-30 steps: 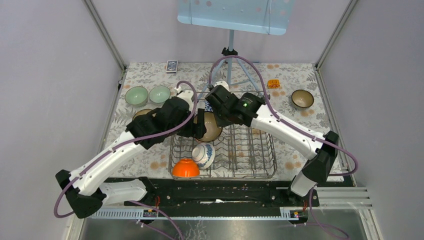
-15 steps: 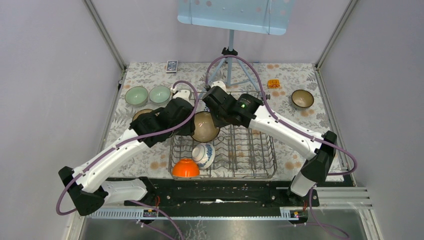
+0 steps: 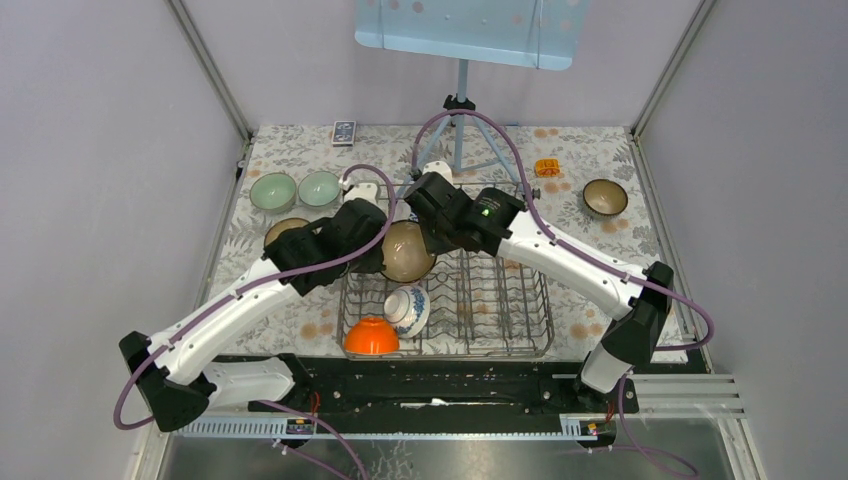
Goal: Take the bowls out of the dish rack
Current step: Place the bowl with the bowl.
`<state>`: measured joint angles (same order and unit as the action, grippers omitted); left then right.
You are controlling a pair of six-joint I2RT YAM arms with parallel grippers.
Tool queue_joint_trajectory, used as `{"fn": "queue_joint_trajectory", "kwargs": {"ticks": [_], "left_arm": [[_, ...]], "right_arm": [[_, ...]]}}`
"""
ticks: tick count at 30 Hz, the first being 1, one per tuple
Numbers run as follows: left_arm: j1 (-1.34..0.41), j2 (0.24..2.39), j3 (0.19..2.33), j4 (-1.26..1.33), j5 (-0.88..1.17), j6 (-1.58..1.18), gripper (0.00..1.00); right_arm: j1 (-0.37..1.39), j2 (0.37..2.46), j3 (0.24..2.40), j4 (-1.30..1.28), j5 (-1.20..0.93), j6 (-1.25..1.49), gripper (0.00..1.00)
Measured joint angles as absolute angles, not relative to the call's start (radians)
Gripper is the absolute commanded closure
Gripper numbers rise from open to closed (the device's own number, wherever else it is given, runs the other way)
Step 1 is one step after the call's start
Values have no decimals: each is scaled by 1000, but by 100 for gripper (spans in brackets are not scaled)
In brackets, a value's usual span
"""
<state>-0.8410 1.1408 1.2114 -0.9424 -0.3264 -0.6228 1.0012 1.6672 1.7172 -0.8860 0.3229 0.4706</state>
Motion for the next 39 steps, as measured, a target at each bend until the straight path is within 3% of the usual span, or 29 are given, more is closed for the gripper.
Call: {"fn": "queue_joint_trajectory", "kwargs": {"ticks": [1,4,6,8,10,13,20,29,39], "left_arm": [[-840,1141,1210,-939,-332,-630,98],[-829,1140,1210,-915,-370,-674,100],[-827,1140,1210,-915,-382,-687,100],[-827,1137,1209,-915,-392,-689,100],[-832,1132,1208,-933,-398,-664,100],[-833,1129,1208,-977,-405,-637,100],[-599,1120,1266,-1018,-395,-566,100],[-208,1110,1288,-993,-361,-532,100],[121,1197,1150,-862,-284,-671,100]], "right_arm": [[1002,1667,1717,-887,321,476,100],[1002,1667,1711,-883,323,509,97],[1001,1667,1706,-874,324,521,73],[1002,1663,1696,-865,312,524,42],[1002,1654,1694,-839,288,509,20],[1002,1625,1694,-810,276,510,8],[1002,1487,1659,-791,333,482,4],[1002,1077,1230,-634,375,429,4],[1002,880,929,-508,330,434,5]]}}
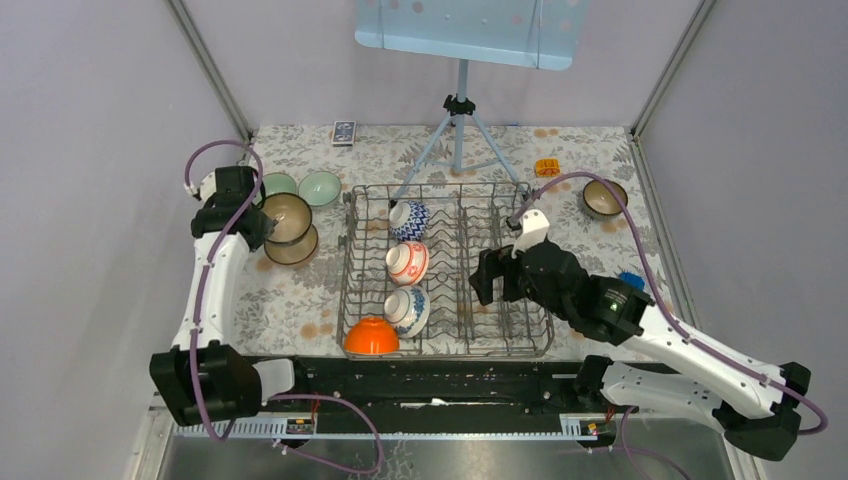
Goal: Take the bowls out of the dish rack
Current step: Place the bowl with the bowl.
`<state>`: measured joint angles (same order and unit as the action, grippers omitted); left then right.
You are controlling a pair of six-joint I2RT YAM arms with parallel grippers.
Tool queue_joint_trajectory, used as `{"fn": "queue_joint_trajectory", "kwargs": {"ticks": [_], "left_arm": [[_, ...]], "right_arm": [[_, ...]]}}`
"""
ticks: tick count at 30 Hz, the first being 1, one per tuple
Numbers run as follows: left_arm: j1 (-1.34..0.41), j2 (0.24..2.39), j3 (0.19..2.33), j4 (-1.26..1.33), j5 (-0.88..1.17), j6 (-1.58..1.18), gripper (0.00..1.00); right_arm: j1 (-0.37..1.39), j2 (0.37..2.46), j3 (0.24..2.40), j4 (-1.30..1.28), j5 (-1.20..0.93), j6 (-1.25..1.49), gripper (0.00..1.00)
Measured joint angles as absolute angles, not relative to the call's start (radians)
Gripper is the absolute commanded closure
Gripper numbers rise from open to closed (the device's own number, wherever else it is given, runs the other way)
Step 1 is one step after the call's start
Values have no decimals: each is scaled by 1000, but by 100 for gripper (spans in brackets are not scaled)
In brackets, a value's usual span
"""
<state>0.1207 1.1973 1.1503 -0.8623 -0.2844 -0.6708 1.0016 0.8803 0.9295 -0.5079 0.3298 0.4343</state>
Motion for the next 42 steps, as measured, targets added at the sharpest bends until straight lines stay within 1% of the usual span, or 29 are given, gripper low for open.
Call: {"fn": "queue_joint_trajectory", "kwargs": {"ticks": [3,9,19,32,40,42], "left_arm": [[166,1220,1118,-844,-282,-703,100],[219,1243,1076,-780,-256,-744,100],[244,1315,1005,-694,-197,-769,100],[261,1351,921,-616,-152,-780,100],[270,1368,909,-590,-142,-780,100],[271,1372,909,-584,-142,-779,96]], "right_arm": [[1002,831,892,-501,323,440,5],[1002,780,885,-484,320,442,5],[1002,734,885,-488,321,453,5],[1002,740,885,-488,321,472,6],[1002,744,885,-488,321,484,6],[1002,744,885,-488,321,487,6]]}}
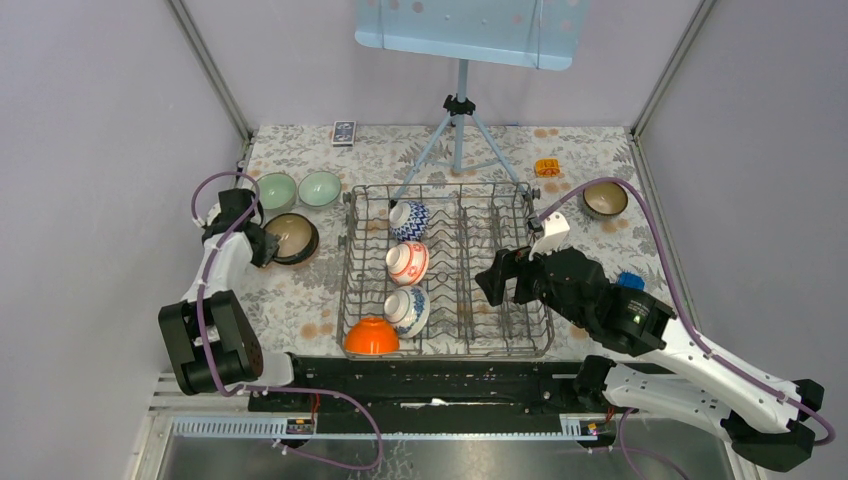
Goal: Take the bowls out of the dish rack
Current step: Place the bowl with the bowl.
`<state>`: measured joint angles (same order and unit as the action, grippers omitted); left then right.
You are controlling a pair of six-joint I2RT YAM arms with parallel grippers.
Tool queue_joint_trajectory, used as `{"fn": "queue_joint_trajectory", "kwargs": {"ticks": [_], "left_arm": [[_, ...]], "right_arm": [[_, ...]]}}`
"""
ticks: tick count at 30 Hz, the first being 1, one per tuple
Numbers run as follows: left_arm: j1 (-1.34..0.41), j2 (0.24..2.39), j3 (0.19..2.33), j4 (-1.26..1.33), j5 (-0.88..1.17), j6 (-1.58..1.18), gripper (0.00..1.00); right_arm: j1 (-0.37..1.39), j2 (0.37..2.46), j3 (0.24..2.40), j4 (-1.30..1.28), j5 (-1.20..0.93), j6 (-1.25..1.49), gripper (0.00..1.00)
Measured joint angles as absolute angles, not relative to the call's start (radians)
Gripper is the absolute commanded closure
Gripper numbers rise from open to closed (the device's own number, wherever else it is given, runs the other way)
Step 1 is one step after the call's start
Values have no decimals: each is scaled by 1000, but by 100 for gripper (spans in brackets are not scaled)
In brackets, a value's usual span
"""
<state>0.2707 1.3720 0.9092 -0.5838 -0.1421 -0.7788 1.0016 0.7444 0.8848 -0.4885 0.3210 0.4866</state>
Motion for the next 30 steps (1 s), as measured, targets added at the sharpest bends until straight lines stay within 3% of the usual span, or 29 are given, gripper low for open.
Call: {"fn": "queue_joint_trajectory", "kwargs": {"ticks": [11,17,24,30], "left_arm": [[273,1375,910,-576,-128,-759,74],[273,1375,909,-560,-112,-759,68],[274,1375,910,-538,-87,-760,49],[273,1374,920,-531,-52,-756,39]], "right_arm": [[1002,753,885,-488,322,488,6],[1002,757,881,-490,324,487,6],[1002,757,881,-492,330,488,6],[1002,756,881,-493,332,487,5]]}}
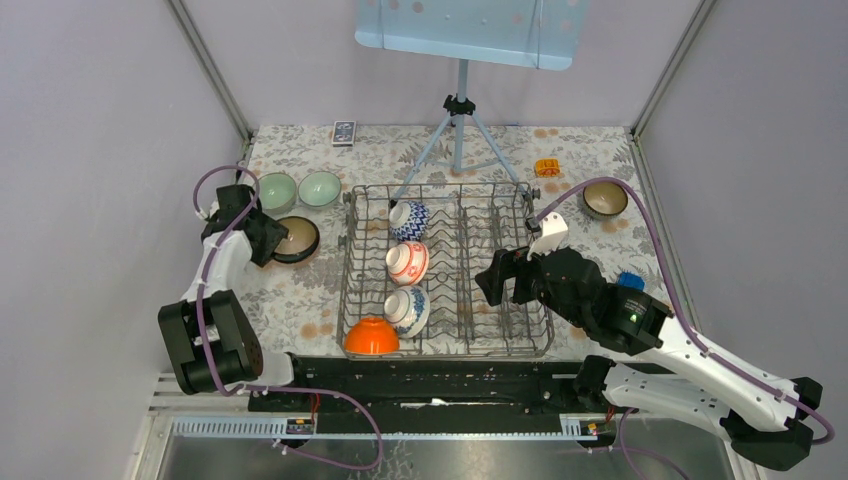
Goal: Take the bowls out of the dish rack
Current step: Place the bowl with the bowl.
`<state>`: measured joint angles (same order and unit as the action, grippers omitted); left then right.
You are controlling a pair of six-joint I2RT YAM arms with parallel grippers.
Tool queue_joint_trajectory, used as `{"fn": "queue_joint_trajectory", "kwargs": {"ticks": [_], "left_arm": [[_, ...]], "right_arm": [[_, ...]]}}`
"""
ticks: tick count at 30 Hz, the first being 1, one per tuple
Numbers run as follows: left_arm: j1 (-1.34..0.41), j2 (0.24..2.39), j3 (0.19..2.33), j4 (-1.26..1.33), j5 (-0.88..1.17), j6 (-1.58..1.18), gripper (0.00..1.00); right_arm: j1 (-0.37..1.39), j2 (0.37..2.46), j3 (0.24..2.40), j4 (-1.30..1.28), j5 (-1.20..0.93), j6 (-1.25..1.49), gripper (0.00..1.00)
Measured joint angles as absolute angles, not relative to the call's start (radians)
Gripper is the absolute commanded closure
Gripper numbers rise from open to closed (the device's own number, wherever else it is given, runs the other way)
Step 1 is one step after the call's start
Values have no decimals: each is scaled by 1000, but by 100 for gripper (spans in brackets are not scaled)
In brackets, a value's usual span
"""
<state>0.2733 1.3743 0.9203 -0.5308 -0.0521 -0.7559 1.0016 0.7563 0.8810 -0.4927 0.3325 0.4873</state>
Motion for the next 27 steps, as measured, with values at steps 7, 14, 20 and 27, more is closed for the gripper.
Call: {"fn": "queue_joint_trajectory", "kwargs": {"ticks": [7,14,20,27], "left_arm": [[273,1346,937,-551,-41,-756,30],[273,1320,937,-559,-41,-749,22],[273,1316,937,-579,-40,-741,19],[271,1287,939,-598,-42,-741,22]], "right_arm": [[1002,752,881,-505,333,487,5],[1002,748,881,-513,340,488,5],[1002,728,861,-514,340,499,5],[1002,731,843,-514,339,507,5]]}}
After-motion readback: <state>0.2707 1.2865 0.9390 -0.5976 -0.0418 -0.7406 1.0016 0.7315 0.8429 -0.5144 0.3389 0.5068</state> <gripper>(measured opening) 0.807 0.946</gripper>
